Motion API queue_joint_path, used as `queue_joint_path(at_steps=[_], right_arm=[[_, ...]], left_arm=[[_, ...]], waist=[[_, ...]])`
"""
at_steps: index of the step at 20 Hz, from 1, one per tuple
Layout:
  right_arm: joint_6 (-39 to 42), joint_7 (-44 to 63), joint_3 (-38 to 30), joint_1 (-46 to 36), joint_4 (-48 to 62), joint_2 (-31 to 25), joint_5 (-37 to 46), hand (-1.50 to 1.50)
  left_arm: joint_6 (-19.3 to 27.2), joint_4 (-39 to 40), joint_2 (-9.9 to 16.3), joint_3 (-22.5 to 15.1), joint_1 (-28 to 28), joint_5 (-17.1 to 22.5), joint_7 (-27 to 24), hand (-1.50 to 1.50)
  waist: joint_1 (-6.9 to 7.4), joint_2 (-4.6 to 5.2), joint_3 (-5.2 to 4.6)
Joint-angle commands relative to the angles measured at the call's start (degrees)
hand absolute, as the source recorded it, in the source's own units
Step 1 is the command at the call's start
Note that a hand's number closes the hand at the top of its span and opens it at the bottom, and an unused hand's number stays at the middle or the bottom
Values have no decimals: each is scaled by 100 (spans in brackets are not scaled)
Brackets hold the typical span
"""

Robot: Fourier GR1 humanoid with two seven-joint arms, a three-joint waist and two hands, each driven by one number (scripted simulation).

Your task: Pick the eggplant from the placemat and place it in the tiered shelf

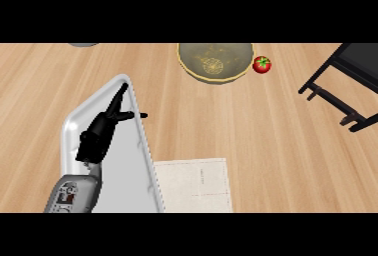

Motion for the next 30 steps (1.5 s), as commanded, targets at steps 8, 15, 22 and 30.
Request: queue_joint_path(at_steps=[8,15,22,30], right_arm=[[-1377,339,232,-505,1091,34,952,-150],[-332,361,-272,-753,1666,-198,457,-150],[400,463,-319,-958,1796,-245,429,-150],[796,1792,-1306,-1757,2459,-967,-486,-150]], left_arm=[[11,-124,-116,-70,100,26,172,0],[-161,-63,22,91,164,189,72,0],[29,-38,-224,-108,249,26,-67,0],[29,-16,-150,43,-44,68,186,0]], waist=[[120,108,21],[151,127,26],[84,111,22],[123,132,28]])
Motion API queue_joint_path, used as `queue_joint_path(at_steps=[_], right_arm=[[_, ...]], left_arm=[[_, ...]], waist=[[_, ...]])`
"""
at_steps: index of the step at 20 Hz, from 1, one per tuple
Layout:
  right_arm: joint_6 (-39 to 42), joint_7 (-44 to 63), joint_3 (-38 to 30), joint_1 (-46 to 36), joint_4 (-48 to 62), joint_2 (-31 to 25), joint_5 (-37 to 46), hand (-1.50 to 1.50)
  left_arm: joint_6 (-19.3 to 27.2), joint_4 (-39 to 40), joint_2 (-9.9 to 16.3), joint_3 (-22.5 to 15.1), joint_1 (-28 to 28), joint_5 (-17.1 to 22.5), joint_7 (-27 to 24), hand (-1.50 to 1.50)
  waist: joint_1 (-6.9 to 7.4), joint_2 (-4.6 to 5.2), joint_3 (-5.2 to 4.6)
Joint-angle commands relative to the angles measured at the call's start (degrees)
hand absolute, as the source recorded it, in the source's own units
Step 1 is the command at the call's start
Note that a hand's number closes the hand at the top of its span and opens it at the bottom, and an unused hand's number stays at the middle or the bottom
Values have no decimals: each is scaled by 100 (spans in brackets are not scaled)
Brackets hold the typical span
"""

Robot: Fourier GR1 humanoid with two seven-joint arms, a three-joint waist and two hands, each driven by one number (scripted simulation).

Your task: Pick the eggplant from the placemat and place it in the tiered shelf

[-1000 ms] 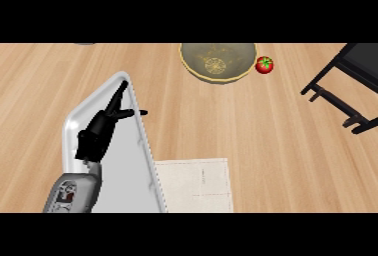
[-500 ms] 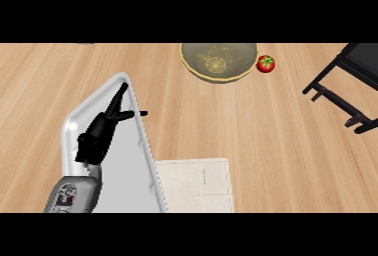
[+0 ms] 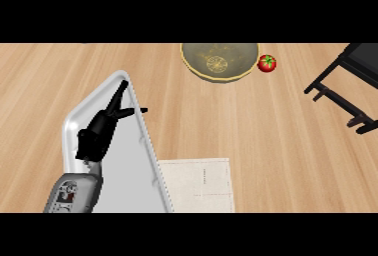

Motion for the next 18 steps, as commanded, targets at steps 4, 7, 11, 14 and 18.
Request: queue_joint_path(at_steps=[4,7,11,14,18], right_arm=[[-58,1088,-536,-271,406,-884,-457,-150],[26,1284,-564,-16,528,-1128,-470,-150],[467,1815,-305,91,491,-1521,-214,-150],[752,1566,-250,516,563,-1618,-149,-150],[1030,1253,-219,860,527,-1800,-107,-150]], left_arm=[[-238,-29,189,135,171,189,-21,0],[118,203,-93,-107,338,-152,-334,0],[-2,62,-57,-9,-3,19,3,0],[5,10,-67,-11,134,31,-116,0],[-16,-18,4,99,23,89,-27,0]], waist=[[91,56,-2],[7,81,4],[36,107,18],[27,135,46],[-32,145,66]])
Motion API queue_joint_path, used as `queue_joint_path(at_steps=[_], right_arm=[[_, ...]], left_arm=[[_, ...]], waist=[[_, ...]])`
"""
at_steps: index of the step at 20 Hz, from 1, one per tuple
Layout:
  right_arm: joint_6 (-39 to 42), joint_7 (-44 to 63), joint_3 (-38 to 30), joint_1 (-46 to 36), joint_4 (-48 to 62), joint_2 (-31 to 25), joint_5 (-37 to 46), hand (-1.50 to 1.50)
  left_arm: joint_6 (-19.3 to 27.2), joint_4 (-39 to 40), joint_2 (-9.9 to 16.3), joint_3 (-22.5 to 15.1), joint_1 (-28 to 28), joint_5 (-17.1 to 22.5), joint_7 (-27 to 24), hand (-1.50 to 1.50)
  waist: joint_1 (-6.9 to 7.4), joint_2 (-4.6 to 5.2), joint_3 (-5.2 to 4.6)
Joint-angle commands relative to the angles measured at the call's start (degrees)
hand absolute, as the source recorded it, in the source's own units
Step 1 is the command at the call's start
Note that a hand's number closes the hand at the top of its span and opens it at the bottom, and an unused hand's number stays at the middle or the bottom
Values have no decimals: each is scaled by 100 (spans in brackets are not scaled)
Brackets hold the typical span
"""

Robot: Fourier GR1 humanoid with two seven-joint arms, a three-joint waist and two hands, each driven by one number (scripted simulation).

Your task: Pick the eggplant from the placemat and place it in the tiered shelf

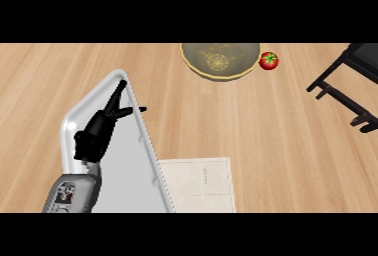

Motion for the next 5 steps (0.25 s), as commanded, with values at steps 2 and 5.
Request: queue_joint_path(at_steps=[2,5], right_arm=[[559,-389,81,518,9,-247,93,-150],[668,-327,49,543,29,-319,66,-150]], left_arm=[[75,36,-43,42,187,6,1,0],[99,-7,-74,41,109,12,12,0]], waist=[[-83,15,27],[-2,30,22]])
